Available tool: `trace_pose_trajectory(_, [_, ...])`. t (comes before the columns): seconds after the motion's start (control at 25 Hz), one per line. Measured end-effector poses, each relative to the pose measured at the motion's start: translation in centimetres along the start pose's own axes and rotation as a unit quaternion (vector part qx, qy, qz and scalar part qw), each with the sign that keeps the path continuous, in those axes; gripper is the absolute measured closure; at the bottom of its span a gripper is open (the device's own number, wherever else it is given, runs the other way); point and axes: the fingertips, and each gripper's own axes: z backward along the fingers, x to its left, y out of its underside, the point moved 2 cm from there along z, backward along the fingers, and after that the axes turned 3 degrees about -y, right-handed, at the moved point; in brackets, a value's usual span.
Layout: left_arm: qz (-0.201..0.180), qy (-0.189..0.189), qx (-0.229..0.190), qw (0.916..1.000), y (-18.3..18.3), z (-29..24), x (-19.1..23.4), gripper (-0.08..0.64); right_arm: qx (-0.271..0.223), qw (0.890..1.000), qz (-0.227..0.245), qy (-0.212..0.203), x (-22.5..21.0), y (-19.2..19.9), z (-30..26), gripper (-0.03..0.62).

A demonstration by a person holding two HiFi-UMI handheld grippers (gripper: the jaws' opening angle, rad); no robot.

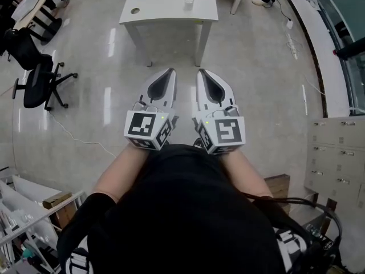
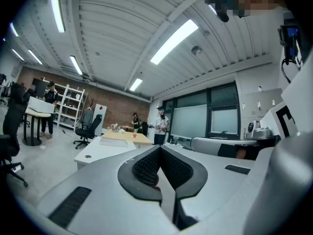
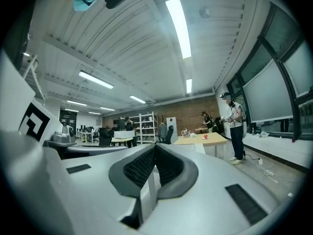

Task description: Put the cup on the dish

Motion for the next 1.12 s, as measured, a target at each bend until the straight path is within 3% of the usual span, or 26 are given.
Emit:
trace_pose_trajectory(0.28, [0.002,-0.018,-0.012,0.9998,-0.7,-1.1,-5.1,0.557,-0.013,1.0,-0.005,-0.014,-3.6,-1.8,2.6,0.58])
trace_pose_trajectory(0.48, [0.011,-0.05,-0.011,0.9986,0.9,-1.0,-7.4,0.557,-0.012,0.999,-0.001,-0.046,-5.4,-0.3,4.6,0.58])
trace_pose_trajectory(0.68, [0.009,-0.063,-0.004,0.998,1.3,-1.6,-7.4,0.557,-0.006,0.998,0.001,-0.063,-5.8,0.5,4.0,0.58])
trace_pose_trajectory(0.88, [0.006,-0.058,0.0,0.9983,1.4,-2.8,-6.0,0.557,0.01,0.998,0.0,-0.055,-5.6,0.6,2.0,0.58])
trace_pose_trajectory(1.12, [0.014,-0.053,0.01,0.9984,2.3,-7.3,-5.0,0.557,0.032,0.999,0.007,-0.041,-8.7,1.8,-0.5,0.58])
